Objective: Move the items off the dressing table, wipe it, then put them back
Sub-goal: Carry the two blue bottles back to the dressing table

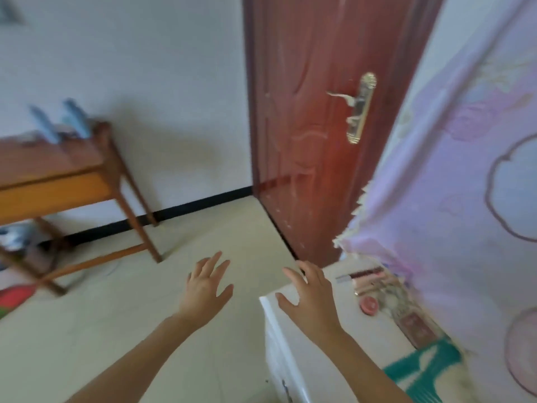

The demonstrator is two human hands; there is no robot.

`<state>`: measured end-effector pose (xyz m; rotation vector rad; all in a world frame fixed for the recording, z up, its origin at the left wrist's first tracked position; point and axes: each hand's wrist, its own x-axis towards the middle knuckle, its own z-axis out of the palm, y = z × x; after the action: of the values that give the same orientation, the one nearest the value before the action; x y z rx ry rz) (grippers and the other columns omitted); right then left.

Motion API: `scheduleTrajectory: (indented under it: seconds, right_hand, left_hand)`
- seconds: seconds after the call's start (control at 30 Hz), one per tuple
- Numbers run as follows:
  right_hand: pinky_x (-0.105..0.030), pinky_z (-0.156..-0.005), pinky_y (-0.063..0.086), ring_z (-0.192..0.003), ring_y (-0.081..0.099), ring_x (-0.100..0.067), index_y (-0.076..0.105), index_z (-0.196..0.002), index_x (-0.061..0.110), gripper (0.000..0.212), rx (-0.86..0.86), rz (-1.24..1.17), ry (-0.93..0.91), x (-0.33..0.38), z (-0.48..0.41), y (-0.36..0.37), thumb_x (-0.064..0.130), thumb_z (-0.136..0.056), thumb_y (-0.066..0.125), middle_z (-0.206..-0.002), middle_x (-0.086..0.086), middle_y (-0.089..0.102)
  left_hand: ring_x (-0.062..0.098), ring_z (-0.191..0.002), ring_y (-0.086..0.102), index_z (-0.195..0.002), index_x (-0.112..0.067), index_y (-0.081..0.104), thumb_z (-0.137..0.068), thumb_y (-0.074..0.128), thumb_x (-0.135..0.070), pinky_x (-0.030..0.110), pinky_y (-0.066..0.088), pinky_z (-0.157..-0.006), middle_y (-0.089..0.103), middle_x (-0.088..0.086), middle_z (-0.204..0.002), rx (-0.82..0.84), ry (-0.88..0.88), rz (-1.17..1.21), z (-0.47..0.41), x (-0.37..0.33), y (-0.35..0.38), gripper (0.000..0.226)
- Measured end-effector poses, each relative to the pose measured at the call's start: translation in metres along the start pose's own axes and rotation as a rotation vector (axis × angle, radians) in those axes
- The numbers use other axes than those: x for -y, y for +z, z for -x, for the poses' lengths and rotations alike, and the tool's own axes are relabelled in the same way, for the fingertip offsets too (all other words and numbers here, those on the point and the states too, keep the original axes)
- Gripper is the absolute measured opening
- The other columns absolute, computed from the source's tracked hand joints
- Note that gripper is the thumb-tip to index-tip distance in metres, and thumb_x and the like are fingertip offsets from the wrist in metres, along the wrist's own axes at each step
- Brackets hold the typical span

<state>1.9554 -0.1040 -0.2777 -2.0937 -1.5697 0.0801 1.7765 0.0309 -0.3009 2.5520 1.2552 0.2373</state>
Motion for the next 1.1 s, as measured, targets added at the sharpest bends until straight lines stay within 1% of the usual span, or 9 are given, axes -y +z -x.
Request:
scheduleTrajectory:
  seconds: [0.07,0.17,0.3,0.4,0.5,0.57,0.7,0.87,1.1]
  right_hand:
    - [-0.051,-0.084,0.048,-0.108,0.058,-0.038,0.068,-0.102,0.007,0.045,-0.019,-0.012,-0.114,0.021,-0.015,-0.002,0.021,-0.062,0.082,-0.11,-0.02,0.063]
    - [-0.048,-0.097,0.038,-0.12,0.049,-0.036,0.063,-0.113,0.006,0.045,-0.01,-0.081,-0.198,0.055,-0.041,-0.004,0.021,-0.072,0.075,-0.121,-0.02,0.057]
    - [-0.043,-0.103,0.031,-0.129,0.039,-0.031,0.054,-0.125,0.012,0.05,0.019,-0.041,-0.364,0.109,-0.073,-0.004,0.029,-0.08,0.066,-0.132,-0.016,0.049]
    - [-0.045,-0.099,0.035,-0.125,0.043,-0.032,0.055,-0.123,0.012,0.05,0.005,-0.025,-0.486,0.154,-0.096,-0.004,0.029,-0.078,0.068,-0.128,-0.016,0.052]
    - [-0.049,-0.09,0.042,-0.115,0.052,-0.037,0.061,-0.114,0.008,0.047,-0.03,0.028,-0.616,0.204,-0.122,0.002,0.025,-0.072,0.074,-0.118,-0.02,0.058]
    - [-0.048,-0.096,0.037,-0.123,0.045,-0.035,0.056,-0.121,0.011,0.048,-0.029,0.053,-0.686,0.244,-0.142,0.009,0.028,-0.077,0.069,-0.126,-0.019,0.052]
    - [-0.039,-0.105,0.024,-0.135,0.026,-0.024,0.041,-0.135,0.02,0.053,-0.016,0.085,-0.811,0.333,-0.178,0.032,0.037,-0.087,0.054,-0.141,-0.009,0.037]
    - [-0.04,-0.106,0.025,-0.137,0.025,-0.024,0.04,-0.135,0.019,0.053,-0.059,0.185,-0.942,0.43,-0.217,0.063,0.039,-0.088,0.052,-0.143,-0.01,0.036]
    - [-0.039,-0.109,0.024,-0.137,0.026,-0.023,0.039,-0.136,0.02,0.055,-0.063,0.251,-0.955,0.506,-0.267,0.108,0.04,-0.087,0.051,-0.144,-0.01,0.035]
  left_hand:
    - [0.022,-0.14,0.013,-0.141,-0.022,0.03,-0.092,0.046,-0.04,0.038,0.017,-0.114,0.018,-0.001,-0.154,-0.071,-0.094,0.004,0.016,0.021,-0.026,0.055]
    - [0.024,-0.138,0.017,-0.138,-0.02,0.036,-0.09,0.05,-0.037,0.041,0.02,-0.113,0.026,0.002,-0.151,-0.187,-0.193,-0.002,0.041,0.049,-0.065,0.053]
    - [0.027,-0.136,0.023,-0.134,-0.016,0.044,-0.087,0.057,-0.031,0.045,0.025,-0.109,0.032,0.006,-0.148,-0.337,-0.307,-0.024,0.078,0.092,-0.116,0.051]
    - [0.029,-0.135,0.024,-0.134,-0.014,0.046,-0.086,0.06,-0.028,0.048,0.024,-0.109,0.034,0.008,-0.147,-0.438,-0.387,-0.035,0.1,0.129,-0.154,0.052]
    - [0.027,-0.136,0.021,-0.136,-0.015,0.043,-0.087,0.058,-0.03,0.046,0.022,-0.11,0.032,0.006,-0.148,-0.524,-0.468,-0.043,0.119,0.17,-0.192,0.053]
    - [0.026,-0.136,0.022,-0.135,-0.016,0.043,-0.087,0.057,-0.029,0.045,0.023,-0.109,0.032,0.005,-0.148,-0.576,-0.487,-0.05,0.131,0.201,-0.218,0.052]
    - [0.026,-0.135,0.023,-0.134,-0.017,0.044,-0.087,0.058,-0.027,0.047,0.025,-0.109,0.033,0.005,-0.148,-0.629,-0.504,-0.099,0.159,0.268,-0.266,0.05]
    - [0.028,-0.134,0.027,-0.132,-0.012,0.047,-0.085,0.062,-0.025,0.049,0.029,-0.107,0.037,0.007,-0.146,-0.707,-0.565,-0.166,0.195,0.355,-0.316,0.051]
    - [0.025,-0.137,0.018,-0.138,-0.017,0.037,-0.09,0.053,-0.032,0.044,0.023,-0.11,0.028,0.004,-0.15,-0.737,-0.59,-0.182,0.179,0.443,-0.358,0.054]
